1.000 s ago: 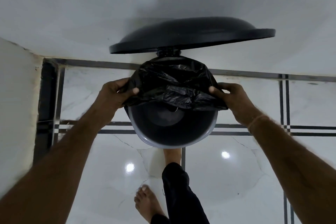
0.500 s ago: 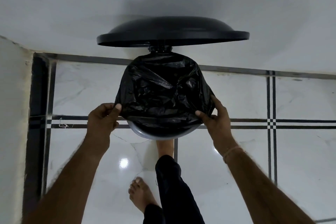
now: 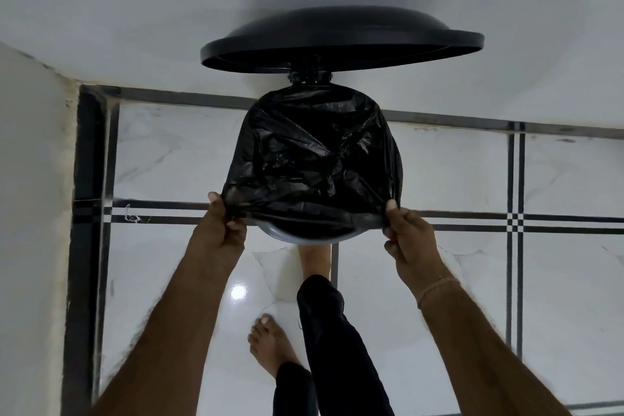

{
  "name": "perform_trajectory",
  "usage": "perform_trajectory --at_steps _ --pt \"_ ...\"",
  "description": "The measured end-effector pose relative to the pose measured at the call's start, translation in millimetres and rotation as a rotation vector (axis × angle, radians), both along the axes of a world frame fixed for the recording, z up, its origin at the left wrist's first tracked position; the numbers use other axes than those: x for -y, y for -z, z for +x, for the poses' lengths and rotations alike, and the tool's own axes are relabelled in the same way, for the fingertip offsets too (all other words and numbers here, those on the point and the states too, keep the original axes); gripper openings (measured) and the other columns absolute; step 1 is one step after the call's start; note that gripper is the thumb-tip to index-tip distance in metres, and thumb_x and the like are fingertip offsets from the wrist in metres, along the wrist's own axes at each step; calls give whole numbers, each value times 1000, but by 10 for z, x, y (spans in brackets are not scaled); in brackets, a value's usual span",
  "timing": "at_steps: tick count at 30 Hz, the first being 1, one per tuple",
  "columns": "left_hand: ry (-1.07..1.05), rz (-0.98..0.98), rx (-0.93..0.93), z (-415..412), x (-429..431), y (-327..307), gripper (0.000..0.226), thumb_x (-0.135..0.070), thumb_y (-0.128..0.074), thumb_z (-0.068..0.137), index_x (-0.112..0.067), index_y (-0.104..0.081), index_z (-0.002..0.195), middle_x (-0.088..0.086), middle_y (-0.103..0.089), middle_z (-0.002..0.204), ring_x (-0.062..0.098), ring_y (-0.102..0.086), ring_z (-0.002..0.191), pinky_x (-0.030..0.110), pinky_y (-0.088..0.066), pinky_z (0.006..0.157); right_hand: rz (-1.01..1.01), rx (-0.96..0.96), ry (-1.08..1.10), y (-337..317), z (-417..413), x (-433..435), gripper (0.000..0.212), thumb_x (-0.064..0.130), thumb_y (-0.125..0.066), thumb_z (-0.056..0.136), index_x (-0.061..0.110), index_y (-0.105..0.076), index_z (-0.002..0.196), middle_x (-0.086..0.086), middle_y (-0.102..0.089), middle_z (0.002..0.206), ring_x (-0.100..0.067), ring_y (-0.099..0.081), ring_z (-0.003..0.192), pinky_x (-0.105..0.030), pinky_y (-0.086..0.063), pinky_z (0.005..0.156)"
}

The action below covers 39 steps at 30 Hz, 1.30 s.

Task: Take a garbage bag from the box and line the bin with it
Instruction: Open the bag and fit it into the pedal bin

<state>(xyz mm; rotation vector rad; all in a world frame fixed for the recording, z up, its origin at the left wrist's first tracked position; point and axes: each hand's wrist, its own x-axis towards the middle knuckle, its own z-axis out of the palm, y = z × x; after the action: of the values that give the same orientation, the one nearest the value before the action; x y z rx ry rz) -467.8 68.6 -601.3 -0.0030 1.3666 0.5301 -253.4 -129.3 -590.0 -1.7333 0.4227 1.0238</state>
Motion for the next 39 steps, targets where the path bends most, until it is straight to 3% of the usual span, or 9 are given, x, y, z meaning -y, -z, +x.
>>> perform_trajectory --at_steps 6,10,15,19,23,26,32,35,39 --pt "-37 82 165 -82 114 33 59 -49 -43 104 -24 -83 68 -11 -79 88 -3 -66 62 8 -39 43 115 -298 236 11 71 77 21 31 -56 104 17 -62 89 12 -66 70 0 -45 40 -12 -27 33" --pt "100 95 190 -152 271 29 36 -42 -49 103 -24 -78 94 -7 -78 98 -1 -65 64 10 -37 42 129 -405 340 32 110 54 21 30 -55 104 16 -65 92 7 -72 68 -2 -59 44 -12 -40 35" --pt "130 -16 157 -193 470 99 35 -35 -51 103 -24 -80 86 -9 -78 89 -1 -68 63 10 -42 42 151 -419 399 134 40 115 23 22 -54 104 4 -66 100 -9 -79 80 -16 -76 63 -23 -61 54" --pt "115 13 65 -183 457 231 17 -27 -62 97 -18 -74 103 -6 -80 97 3 -76 80 15 -59 62 160 -387 390 172 55 85 32 33 -55 104 4 -64 99 -18 -78 90 -28 -79 79 -40 -67 71" --pt "128 58 -47 -129 306 370 16 -4 -53 105 -13 -62 96 0 -74 96 7 -75 86 18 -61 70 203 -277 298 154 138 -9 55 54 -46 102 2 -64 101 -20 -73 109 -31 -72 104 -44 -58 96" --pt "175 116 -40 -49 172 270 33 11 -44 101 -12 -68 99 5 -73 101 14 -72 93 21 -62 75 216 -179 103 88 226 -102 75 61 -44 97 -4 -64 129 -22 -69 129 -33 -67 122 -44 -52 108" --pt "412 350 -94 97 31 -54 43 -46 -55 103 -9 -76 107 8 -74 106 17 -72 98 31 -61 84 -67 102 -143 -52 415 -319 51 50 -63 96 2 -73 109 -6 -76 102 -16 -71 89 -27 -54 73" --pt "433 450 -272 128 -48 24 33 -36 -68 99 -3 -60 96 20 -61 99 30 -62 92 43 -60 82 -170 198 -145 -55 549 -460 38 36 -69 98 2 -65 82 -12 -57 76 -15 -47 60 -21 -42 50" --pt "378 474 -288 96 -165 77 25 -22 -67 100 -19 -56 78 7 -60 83 16 -61 75 23 -59 61 -126 88 66 -60 733 -629 29 19 -70 97 6 -62 73 -5 -61 71 -11 -59 58 -14 -54 51"
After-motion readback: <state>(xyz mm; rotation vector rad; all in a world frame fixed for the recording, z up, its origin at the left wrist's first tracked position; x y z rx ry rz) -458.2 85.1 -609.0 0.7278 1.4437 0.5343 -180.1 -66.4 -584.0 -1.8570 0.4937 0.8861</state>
